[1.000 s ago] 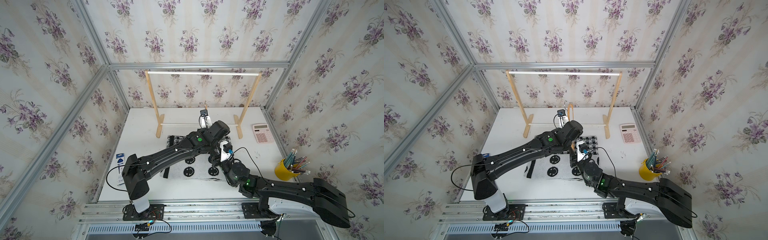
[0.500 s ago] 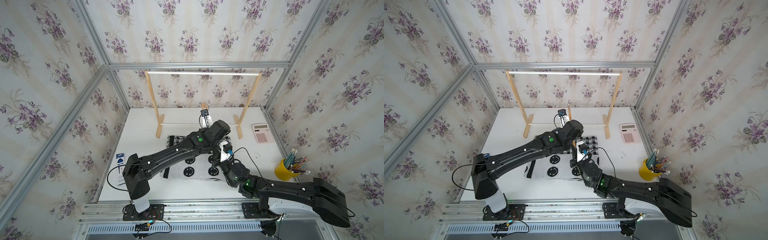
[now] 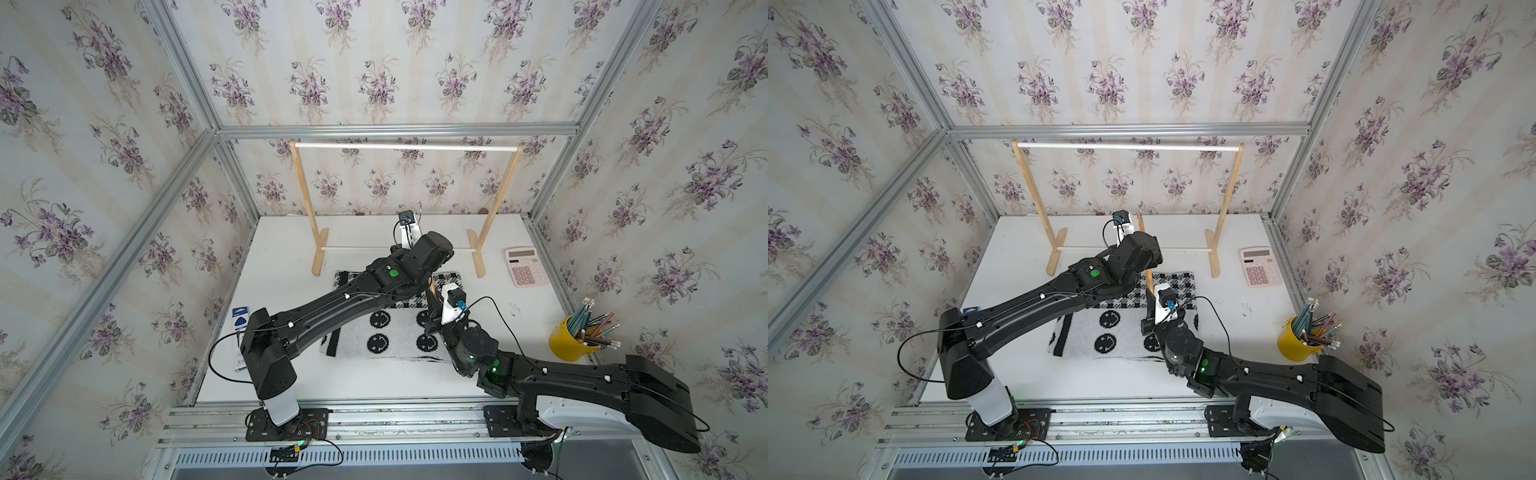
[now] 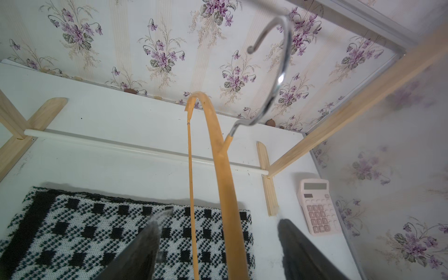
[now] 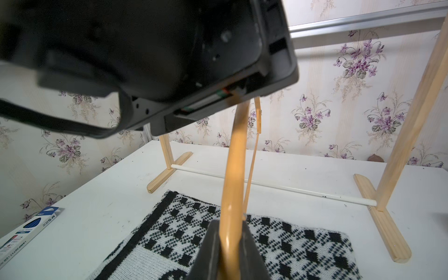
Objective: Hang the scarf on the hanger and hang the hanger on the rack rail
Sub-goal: Pick up the hanger from the clothesline.
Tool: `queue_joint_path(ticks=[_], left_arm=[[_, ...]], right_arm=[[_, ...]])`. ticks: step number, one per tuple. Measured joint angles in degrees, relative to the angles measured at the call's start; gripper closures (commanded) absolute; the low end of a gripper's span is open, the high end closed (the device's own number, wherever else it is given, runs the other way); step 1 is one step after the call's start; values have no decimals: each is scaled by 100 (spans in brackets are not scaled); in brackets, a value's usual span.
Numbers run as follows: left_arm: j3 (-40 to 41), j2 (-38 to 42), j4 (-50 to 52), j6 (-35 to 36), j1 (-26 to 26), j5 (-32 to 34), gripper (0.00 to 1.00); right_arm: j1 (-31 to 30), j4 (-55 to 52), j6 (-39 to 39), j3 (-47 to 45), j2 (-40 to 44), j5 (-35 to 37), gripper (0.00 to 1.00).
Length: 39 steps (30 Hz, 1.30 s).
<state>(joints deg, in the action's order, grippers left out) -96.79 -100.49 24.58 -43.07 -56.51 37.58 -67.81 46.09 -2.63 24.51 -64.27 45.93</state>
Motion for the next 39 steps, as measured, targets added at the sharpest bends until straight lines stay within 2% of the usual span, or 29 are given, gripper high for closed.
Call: queue_joint_path(ticks=[9, 15, 22, 29, 35, 39], left_arm=[[-662, -562, 109, 79, 238, -210, 29], [-776, -662, 153, 70, 348, -249, 36], [-887, -763, 144, 81, 396, -245, 55], [-1174, -933, 216, 98, 577, -297, 54], [-1624, -1121, 754, 96, 785, -699, 46], [-1725, -1095, 1029, 98, 883, -874, 45]], right_arm=[[-142, -20, 9, 33, -28, 116, 100], [-179, -72, 7, 31, -26, 162, 100], [-192, -118, 4, 9, -17, 177, 100], [-203, -120, 4, -2, 26, 219, 100], [-208, -131, 4, 0, 24, 260, 100], [-210, -144, 4, 0, 17, 258, 100]])
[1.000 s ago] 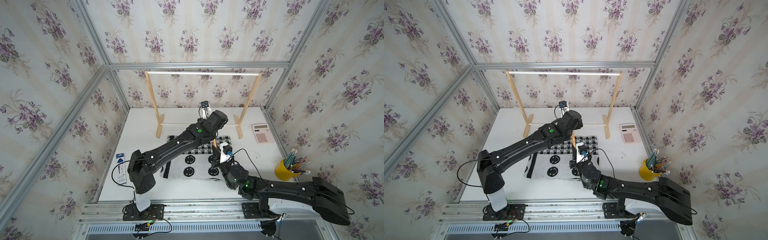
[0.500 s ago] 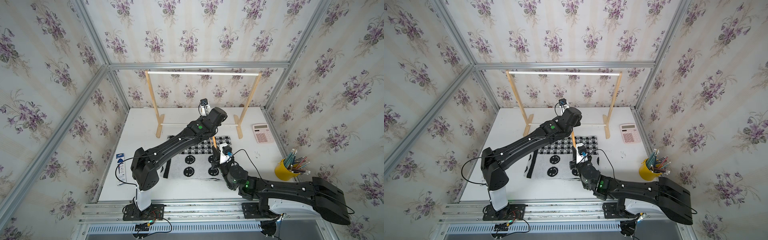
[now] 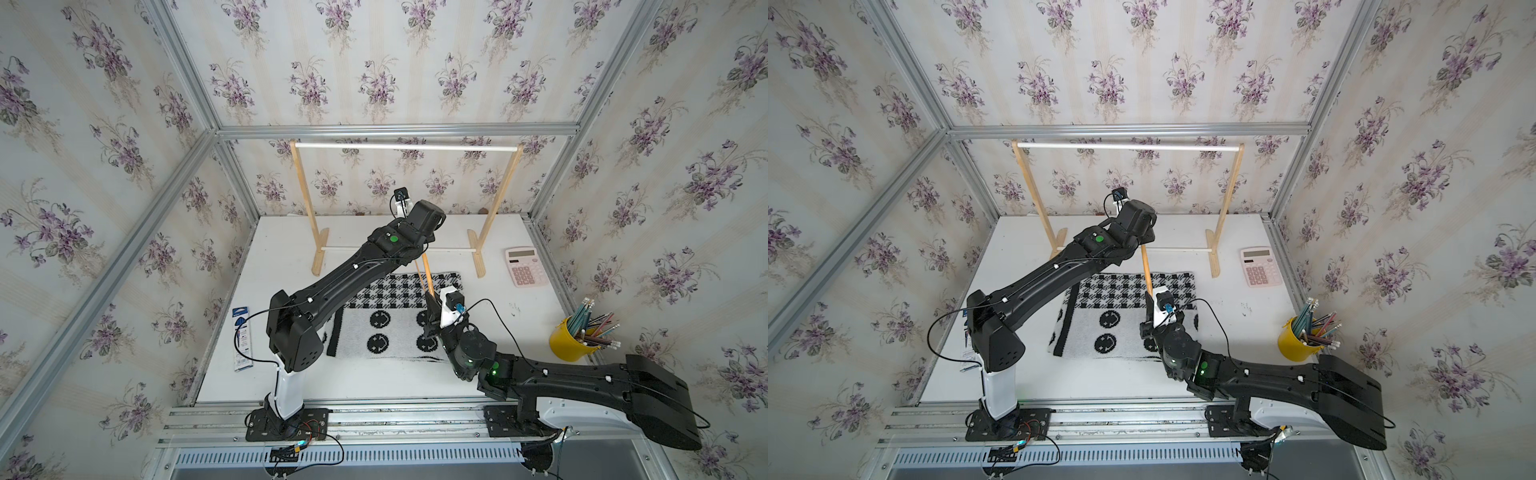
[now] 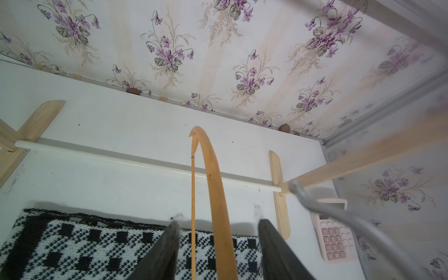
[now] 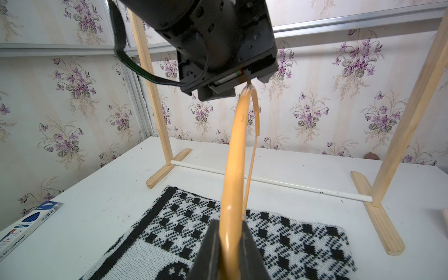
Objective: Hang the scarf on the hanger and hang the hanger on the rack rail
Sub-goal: Pick up the hanger from the clothesline.
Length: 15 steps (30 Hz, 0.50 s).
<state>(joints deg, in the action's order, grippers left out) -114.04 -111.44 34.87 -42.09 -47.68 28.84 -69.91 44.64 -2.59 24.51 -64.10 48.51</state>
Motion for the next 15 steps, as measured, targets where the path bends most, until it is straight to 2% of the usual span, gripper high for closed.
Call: queue_joint_path(ticks=[2, 15], left_arm=[[0, 44, 98, 17, 48, -66, 42], [-496, -116, 474, 63, 321, -538, 40]], right_arm=[[0, -4, 0, 0, -7, -15, 100], [-15, 31, 2, 0, -72, -33, 100]])
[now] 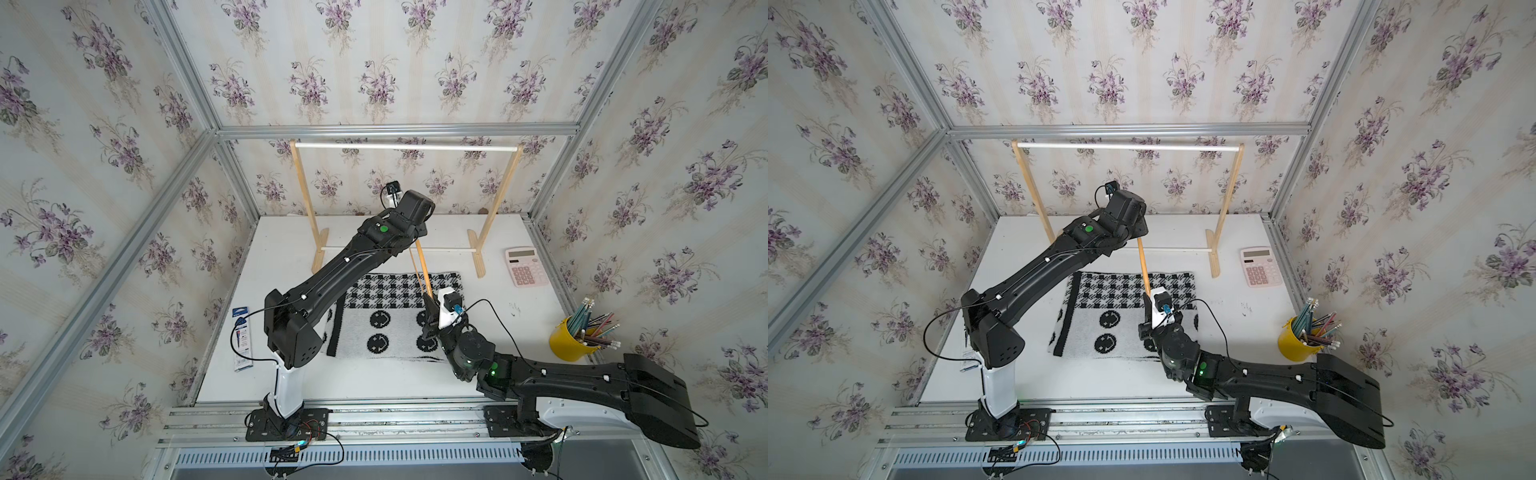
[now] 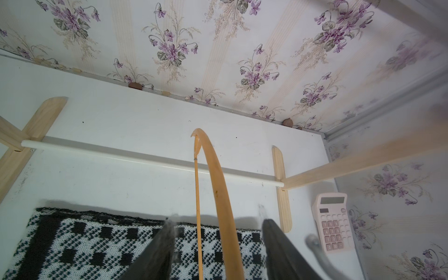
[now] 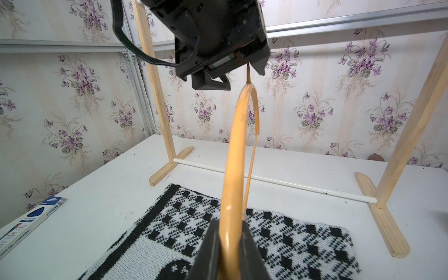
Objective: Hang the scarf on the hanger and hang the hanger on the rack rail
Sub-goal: Pick up the hanger from the clothesline.
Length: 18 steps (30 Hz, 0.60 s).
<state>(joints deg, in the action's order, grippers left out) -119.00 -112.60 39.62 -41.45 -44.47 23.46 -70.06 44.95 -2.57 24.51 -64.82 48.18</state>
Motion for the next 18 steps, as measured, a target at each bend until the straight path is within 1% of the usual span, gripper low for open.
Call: queue_joint_path(ticks=[5, 8, 10, 12, 16, 18], left_arm=[[-142, -138, 52, -26, 11, -127, 41], [-186, -190, 57, -74, 15, -229, 44], [-186, -201, 57, -98, 15, -295, 44], [-186, -212, 59, -160, 15, -396, 49], [-186, -221, 79, -310, 15, -599, 54], [-166, -199, 101, -354, 17, -662, 55]], right_arm=[[0, -7, -4, 0, -17, 17, 100], [0, -26, -7, 0, -28, 37, 100], [0, -28, -7, 0, -28, 37, 100], [0, -26, -7, 0, -37, 39, 100], [-4, -24, -9, 11, -50, 26, 100], [-4, -24, -15, 15, -50, 48, 100]])
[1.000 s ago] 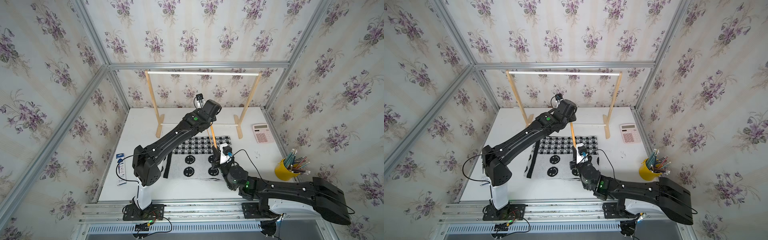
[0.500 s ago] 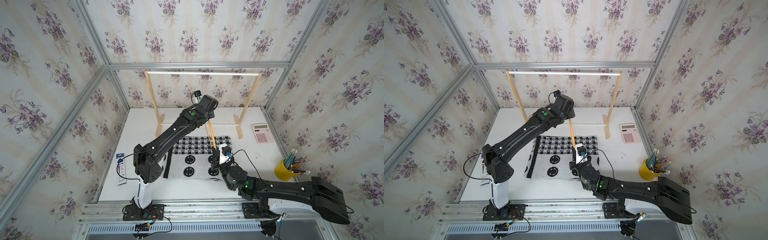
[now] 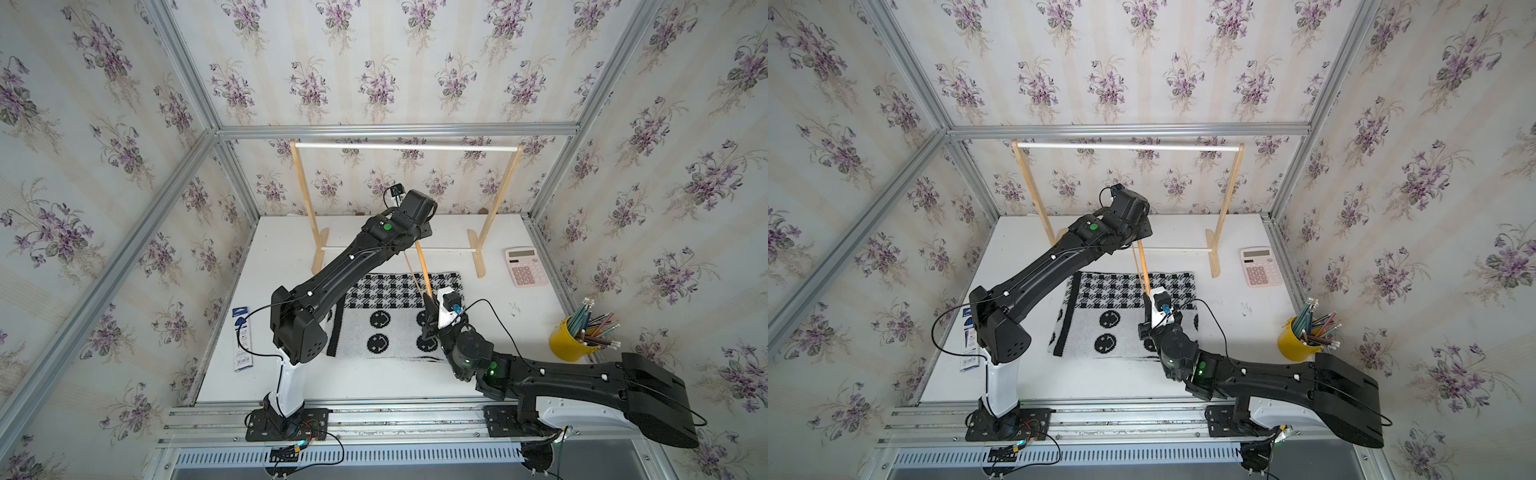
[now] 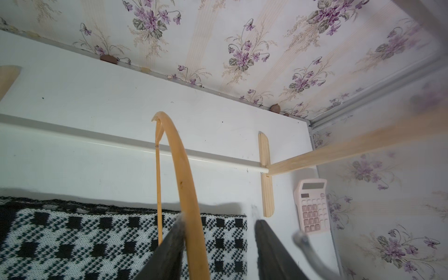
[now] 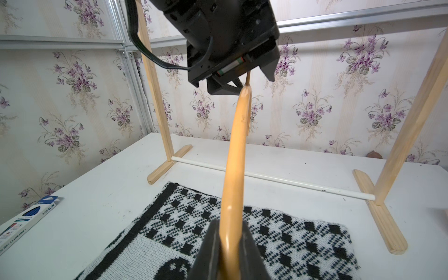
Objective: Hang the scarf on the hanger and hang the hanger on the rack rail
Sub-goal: Pick up the hanger from the clothesline.
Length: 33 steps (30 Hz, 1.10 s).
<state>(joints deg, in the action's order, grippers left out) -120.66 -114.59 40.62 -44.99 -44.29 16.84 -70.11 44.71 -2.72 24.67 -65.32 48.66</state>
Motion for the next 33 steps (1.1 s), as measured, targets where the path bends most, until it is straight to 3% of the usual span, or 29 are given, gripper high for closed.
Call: queue_joint_path(ticks=[13, 22, 31, 33], left_arm=[[356, 275, -122, -140, 2, 4, 64], [210, 138, -68, -140, 2, 37, 100], [177, 138, -52, -140, -20, 184, 100], [157, 140, -68, -140, -33, 291, 93]], right_arm=[[-22, 42, 81, 57, -116, -87, 100], [-22, 28, 76, 103, -173, -28, 100], [-24, -57, 81, 247, -229, -11, 100], [-24, -149, 83, 374, -302, 15, 100]])
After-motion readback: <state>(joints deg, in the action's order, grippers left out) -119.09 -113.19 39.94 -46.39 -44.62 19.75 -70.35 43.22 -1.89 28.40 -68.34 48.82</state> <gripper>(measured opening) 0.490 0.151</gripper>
